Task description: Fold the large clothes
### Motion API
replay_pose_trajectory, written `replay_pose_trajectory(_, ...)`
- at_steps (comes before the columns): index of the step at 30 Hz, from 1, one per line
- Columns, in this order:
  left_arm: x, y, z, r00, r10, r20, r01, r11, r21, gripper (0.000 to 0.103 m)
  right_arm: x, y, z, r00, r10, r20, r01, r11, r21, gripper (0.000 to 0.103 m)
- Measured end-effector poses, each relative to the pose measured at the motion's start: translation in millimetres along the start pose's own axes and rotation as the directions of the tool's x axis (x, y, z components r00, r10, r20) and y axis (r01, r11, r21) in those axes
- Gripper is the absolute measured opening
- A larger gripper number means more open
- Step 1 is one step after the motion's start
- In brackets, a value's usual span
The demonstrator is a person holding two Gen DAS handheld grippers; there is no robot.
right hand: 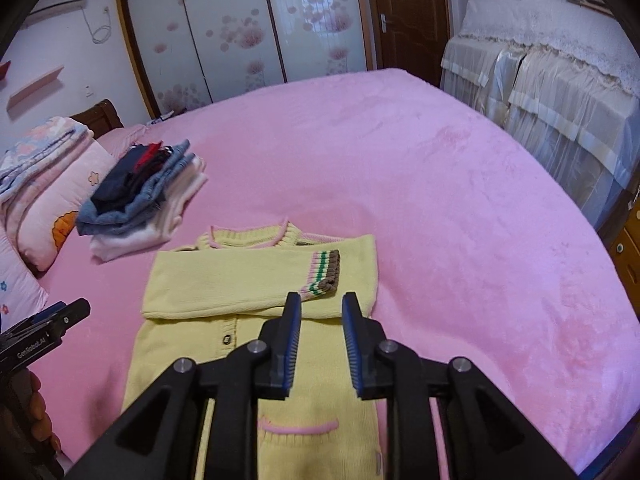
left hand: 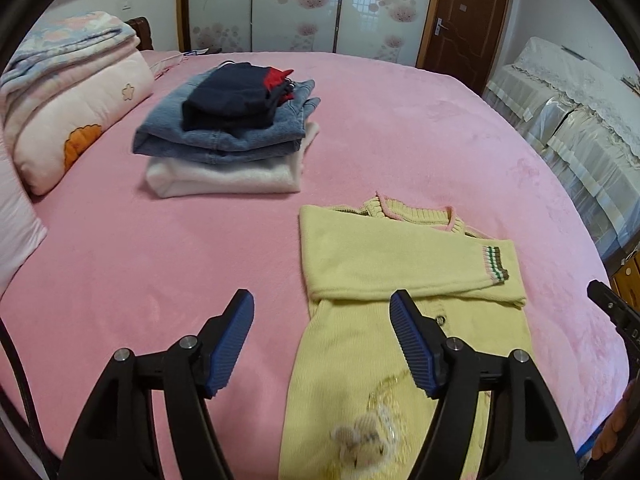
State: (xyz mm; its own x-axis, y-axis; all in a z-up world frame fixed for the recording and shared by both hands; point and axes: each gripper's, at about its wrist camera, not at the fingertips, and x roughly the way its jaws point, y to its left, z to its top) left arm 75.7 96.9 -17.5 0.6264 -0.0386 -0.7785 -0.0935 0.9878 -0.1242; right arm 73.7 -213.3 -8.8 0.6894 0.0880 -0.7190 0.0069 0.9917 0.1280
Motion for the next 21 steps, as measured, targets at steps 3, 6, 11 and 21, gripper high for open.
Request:
replay_pose_trajectory(3,-22.5,1.0,-7.4,1.0,-0.005,0.015,0.005,1.0,-0.002,0.07,-28.0,2.3,-5.6,0.999,0.016,0.035,-0.015,1.0,-0.011,0.021)
replay_pose_trajectory(6,-43.4,0.7,-18.8,1.0,-0.006,0.026,0.006,1.0,0.01,0.075,-49.7,2.5,-14.5,0.998,0.03,0.054,-0.029,0.999,-0.024,0.022)
replay_pose_trajectory(11,-68.6,-1.4,-48.6,0.999,0.011,0.034,-0.013,0.998,0.055,0.077,-73.9,4.6,-38.2,0.996,0.035,0.076,-0.031,0.998,-0.054,0.039)
replay_pose_trajectory(21,-47.9,9.9,-116.0,0.995,0.031,-0.095,-0.024,0.997,0.079,0.077,-68.0,-9.4,-99.1,1.0,0.022,-0.018,-0.023,0.998,-0.066,0.046)
